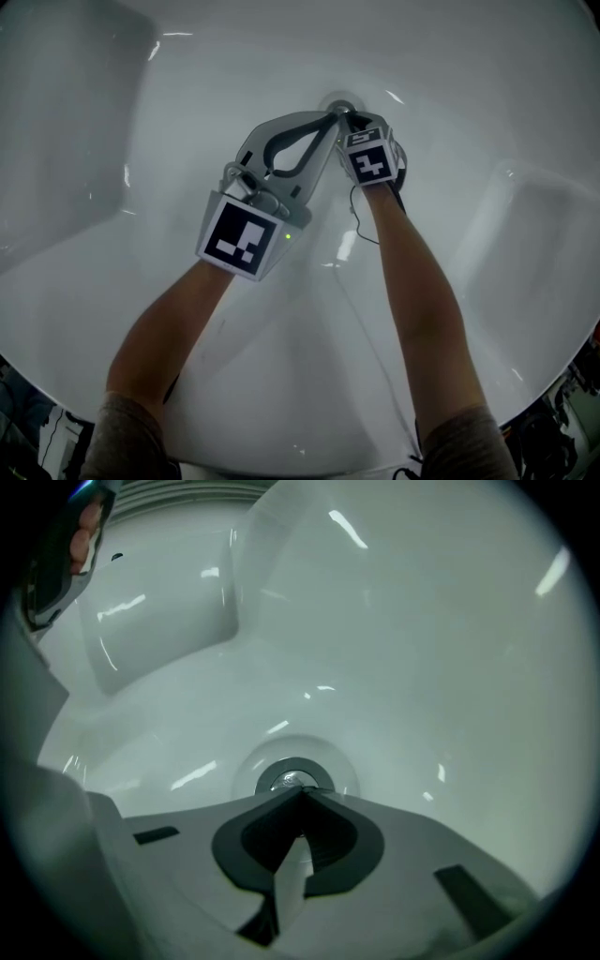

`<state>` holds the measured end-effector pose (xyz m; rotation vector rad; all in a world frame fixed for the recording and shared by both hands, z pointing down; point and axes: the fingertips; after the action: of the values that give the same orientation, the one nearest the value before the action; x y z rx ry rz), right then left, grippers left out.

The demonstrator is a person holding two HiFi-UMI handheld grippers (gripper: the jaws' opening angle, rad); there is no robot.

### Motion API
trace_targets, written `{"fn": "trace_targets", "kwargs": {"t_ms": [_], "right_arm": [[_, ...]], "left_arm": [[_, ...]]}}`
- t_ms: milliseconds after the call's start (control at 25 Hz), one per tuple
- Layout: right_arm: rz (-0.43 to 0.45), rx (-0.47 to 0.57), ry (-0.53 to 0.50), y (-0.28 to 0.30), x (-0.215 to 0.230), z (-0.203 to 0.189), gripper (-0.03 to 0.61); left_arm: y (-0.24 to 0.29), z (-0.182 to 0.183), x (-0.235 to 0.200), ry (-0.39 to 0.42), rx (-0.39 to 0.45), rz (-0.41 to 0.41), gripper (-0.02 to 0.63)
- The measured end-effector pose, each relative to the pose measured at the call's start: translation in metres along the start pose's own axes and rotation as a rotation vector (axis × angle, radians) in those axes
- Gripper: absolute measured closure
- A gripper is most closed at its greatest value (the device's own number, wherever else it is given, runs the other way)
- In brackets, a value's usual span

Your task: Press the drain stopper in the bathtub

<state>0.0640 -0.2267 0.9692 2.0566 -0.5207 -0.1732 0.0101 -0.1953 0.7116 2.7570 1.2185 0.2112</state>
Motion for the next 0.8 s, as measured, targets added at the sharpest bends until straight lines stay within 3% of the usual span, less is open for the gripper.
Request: {"fn": "trace_targets", "kwargs": {"t_ms": [200, 560, 800], "right_arm": [[-0.035, -0.041, -0.021, 0.001, 0.000, -0.004, 0.578], [-0.006, -0.006, 0.112, 0.000, 0.003, -0.004, 0.578], [-0.004, 0.015, 0.119, -0.011, -0.003, 0.002, 0.580]], "left_arm": [[0.001, 0.000, 0.002, -0.005, -0.011, -0.006, 0.611], [0.007, -0.001, -0.003, -0.032, -0.037, 0.012, 0.611], [-0.001, 0.004, -0.008, -0.056, -0.032, 0.024, 0.611]]}}
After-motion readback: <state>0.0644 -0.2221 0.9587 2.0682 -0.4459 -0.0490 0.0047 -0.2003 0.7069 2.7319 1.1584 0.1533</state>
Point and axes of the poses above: the fingertips, and each gripper's own axes: y forward along the fingers, x to its right, z out of its top, and after that the axes turned 11 degrees about y, right-handed
